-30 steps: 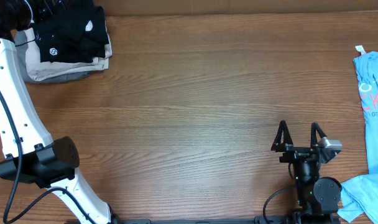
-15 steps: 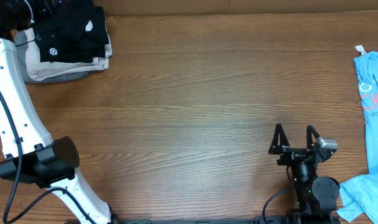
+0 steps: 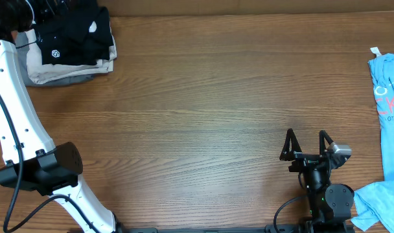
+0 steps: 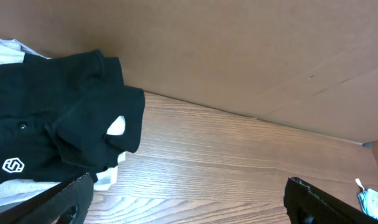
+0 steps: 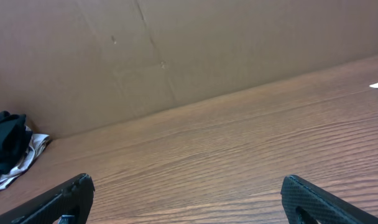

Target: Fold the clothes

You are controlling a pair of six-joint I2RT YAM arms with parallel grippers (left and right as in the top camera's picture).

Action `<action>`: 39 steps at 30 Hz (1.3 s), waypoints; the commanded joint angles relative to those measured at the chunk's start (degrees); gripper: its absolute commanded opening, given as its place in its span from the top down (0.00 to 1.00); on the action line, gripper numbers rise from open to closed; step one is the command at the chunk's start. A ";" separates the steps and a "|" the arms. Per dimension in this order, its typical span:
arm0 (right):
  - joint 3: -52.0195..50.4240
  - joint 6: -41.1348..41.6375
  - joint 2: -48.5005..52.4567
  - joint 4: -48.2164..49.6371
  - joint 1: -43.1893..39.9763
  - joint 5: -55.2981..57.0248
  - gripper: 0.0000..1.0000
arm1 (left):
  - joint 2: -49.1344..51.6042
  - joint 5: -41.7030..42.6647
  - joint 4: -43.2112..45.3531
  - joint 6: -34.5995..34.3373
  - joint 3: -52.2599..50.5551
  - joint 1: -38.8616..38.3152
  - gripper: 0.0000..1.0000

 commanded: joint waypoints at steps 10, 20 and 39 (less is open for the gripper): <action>-0.57 0.07 -0.72 0.31 0.28 -0.33 0.00 | -0.66 0.81 0.07 0.26 0.24 -0.42 0.00; -0.57 0.07 -0.72 0.31 0.28 -0.33 0.00 | -8.50 -4.68 0.92 0.28 -11.85 -1.46 0.00; -0.57 0.07 -0.72 0.31 0.28 -0.33 0.00 | -57.81 -18.88 26.08 15.32 -79.71 -15.74 0.00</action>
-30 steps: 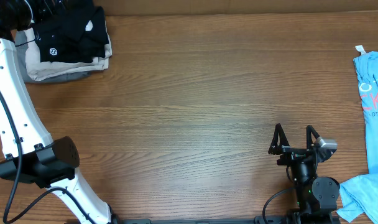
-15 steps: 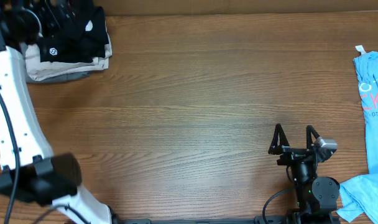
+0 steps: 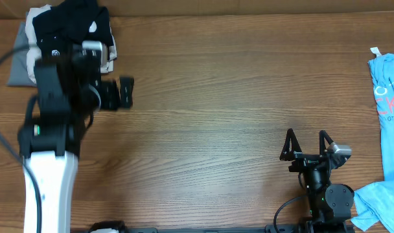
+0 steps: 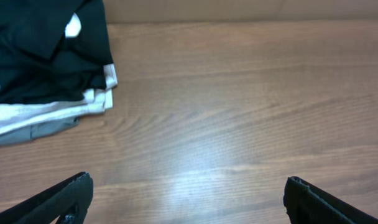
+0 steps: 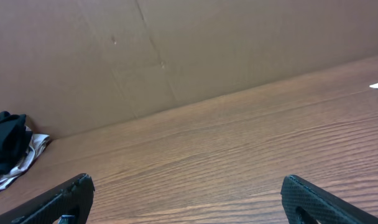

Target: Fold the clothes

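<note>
A folded stack with a black shirt (image 3: 80,26) on top lies in the far left corner; the left wrist view shows the black shirt (image 4: 40,50) over white and grey layers. My left gripper (image 3: 122,93) hovers open just right of and nearer than the stack, over bare wood, with nothing between its fingers (image 4: 64,199). A crumpled light blue shirt (image 3: 388,97) lies at the right edge. My right gripper (image 3: 307,147) rests open near the front edge, its fingers (image 5: 326,199) spread and empty.
The wooden table (image 3: 216,97) fills the view, with a cardboard wall (image 5: 176,50) behind it. A second fold of blue cloth (image 3: 378,200) lies at the front right, beside the right arm's base. The stack (image 5: 9,152) shows far left in the right wrist view.
My left arm has drawn back from the far left corner. Its open gripper was over the folded stack and now hangs over bare wood to the stack's right. The right arm has not moved.
</note>
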You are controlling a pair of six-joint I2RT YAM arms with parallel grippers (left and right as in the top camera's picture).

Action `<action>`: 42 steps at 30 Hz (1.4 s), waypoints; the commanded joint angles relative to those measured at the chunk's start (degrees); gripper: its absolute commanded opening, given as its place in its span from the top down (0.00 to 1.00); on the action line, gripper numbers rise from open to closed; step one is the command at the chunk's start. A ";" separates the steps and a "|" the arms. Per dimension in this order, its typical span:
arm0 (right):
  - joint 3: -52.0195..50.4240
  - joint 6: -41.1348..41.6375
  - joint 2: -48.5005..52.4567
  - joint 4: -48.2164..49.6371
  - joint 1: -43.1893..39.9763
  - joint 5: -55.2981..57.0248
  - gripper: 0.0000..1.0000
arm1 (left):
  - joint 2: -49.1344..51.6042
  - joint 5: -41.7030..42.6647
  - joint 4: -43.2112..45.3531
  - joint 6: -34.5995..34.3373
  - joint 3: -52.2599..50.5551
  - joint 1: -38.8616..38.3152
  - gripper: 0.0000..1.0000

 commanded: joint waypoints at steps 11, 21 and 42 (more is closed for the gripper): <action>-0.57 0.07 -0.68 0.33 0.26 -0.31 0.00 | -34.77 -1.70 20.35 3.37 -33.20 -0.07 0.00; -0.57 0.07 -0.68 0.33 0.26 -0.31 0.00 | -54.95 -5.16 46.45 3.32 -61.07 -0.04 0.00; -0.57 0.07 -0.68 0.33 0.26 -0.33 0.00 | -67.60 -9.94 40.57 2.51 -71.71 2.84 0.00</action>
